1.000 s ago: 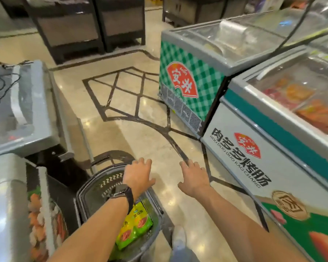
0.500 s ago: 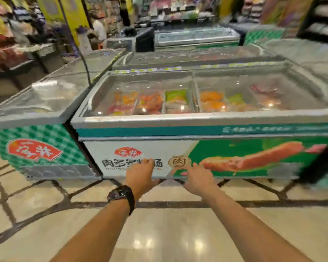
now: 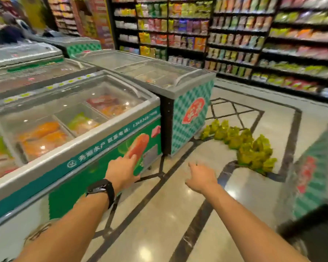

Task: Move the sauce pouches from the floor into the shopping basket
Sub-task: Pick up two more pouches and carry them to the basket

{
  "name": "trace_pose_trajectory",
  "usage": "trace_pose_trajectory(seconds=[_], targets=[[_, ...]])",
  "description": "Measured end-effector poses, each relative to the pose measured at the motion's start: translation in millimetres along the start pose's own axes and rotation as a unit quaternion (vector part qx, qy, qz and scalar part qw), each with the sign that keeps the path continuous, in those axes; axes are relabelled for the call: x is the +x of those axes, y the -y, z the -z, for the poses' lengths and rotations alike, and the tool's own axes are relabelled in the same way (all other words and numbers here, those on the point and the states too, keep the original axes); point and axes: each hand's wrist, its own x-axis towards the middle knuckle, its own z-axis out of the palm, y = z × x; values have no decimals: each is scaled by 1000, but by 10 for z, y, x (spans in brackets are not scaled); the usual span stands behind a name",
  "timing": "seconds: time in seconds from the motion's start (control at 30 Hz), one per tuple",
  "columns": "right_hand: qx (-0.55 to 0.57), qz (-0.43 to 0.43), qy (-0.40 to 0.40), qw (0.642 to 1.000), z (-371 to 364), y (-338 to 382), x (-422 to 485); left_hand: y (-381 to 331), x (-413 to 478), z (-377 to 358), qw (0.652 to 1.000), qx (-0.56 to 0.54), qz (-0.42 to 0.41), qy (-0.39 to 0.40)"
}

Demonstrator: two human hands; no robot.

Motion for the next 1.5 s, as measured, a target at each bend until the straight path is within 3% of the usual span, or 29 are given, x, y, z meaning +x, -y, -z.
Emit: trace_pose_trajectory(seconds=[0.23,0.53,0.97,1.5], targets=[[31,-175,-16,984,260,-1227,459,-1259,1590,121,984,-19,-178,-12],[24,-261,-29,964,673,-1783,1705,-1999,3361,105,951,10,-309,-8],[59,-289,3,955,1052,-2516,3418,-2407,5274,118,951,13,-308,19],[121,-258,28,958,1590,-4453,6094,-3930,8104,394,958,30,-274,75]])
